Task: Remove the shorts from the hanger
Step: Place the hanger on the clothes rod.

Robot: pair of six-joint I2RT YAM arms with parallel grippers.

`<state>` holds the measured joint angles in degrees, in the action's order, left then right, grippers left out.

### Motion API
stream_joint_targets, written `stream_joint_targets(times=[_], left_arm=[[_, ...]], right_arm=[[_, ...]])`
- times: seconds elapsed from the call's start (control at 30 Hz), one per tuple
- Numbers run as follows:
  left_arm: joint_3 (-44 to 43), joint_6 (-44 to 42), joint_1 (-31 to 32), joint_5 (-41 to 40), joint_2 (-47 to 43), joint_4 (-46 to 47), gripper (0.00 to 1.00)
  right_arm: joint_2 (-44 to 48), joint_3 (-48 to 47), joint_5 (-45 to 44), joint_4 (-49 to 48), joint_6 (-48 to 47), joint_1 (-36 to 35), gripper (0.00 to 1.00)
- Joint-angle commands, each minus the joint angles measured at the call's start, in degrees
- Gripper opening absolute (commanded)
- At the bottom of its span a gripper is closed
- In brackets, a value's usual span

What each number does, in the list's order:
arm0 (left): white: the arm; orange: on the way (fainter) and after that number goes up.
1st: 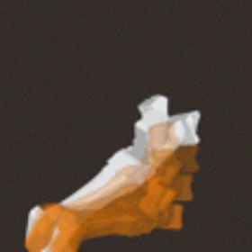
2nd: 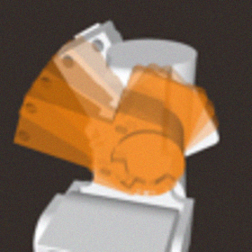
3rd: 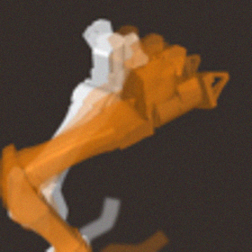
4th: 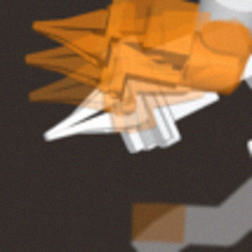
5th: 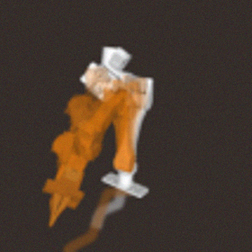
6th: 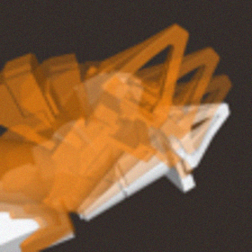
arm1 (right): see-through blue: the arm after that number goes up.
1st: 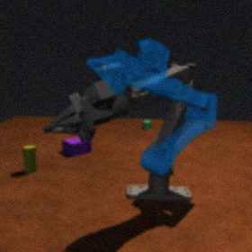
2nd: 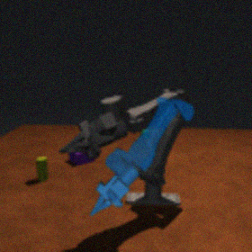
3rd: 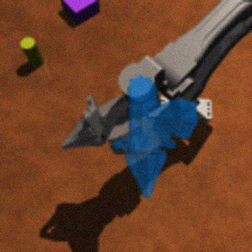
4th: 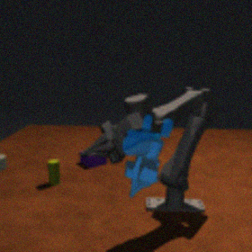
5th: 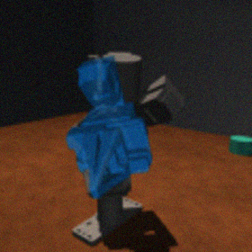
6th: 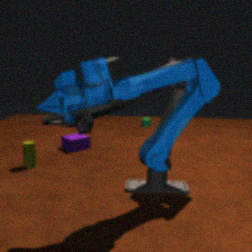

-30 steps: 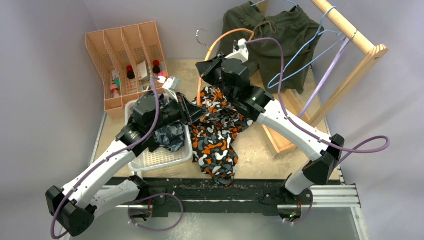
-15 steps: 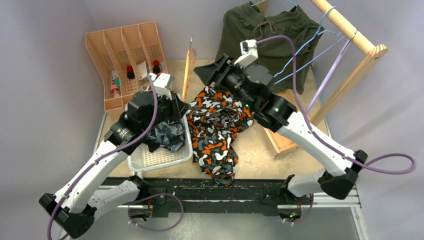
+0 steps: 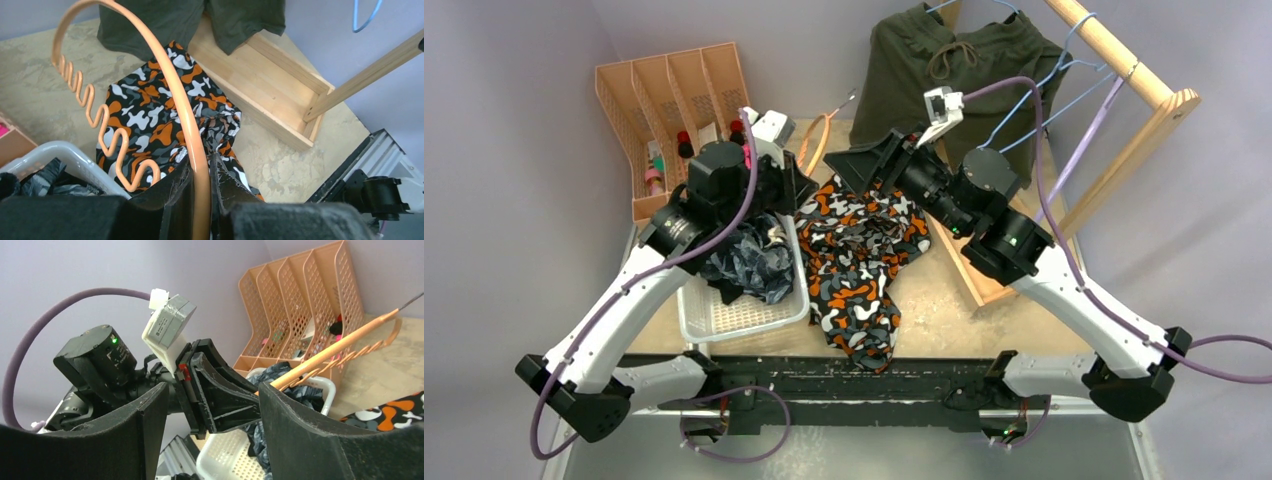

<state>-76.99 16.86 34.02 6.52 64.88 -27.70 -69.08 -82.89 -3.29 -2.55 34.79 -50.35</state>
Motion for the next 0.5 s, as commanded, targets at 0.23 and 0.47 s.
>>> stream_joint_targets(times=[0.23,0.47], left_arm=[[-11.0,2.4,-0.6,15.3,1.6,9.4,0.0],[-15.9,11.0,-1.2,16.6,6.4,16.6,0.0]], right_arm=[[4.1,-12.6,2.4,5.3,-9.2,-0.1,0.68],[6.3,-17.1,-7.2,8.2,-5.5,-0.1,0.69]])
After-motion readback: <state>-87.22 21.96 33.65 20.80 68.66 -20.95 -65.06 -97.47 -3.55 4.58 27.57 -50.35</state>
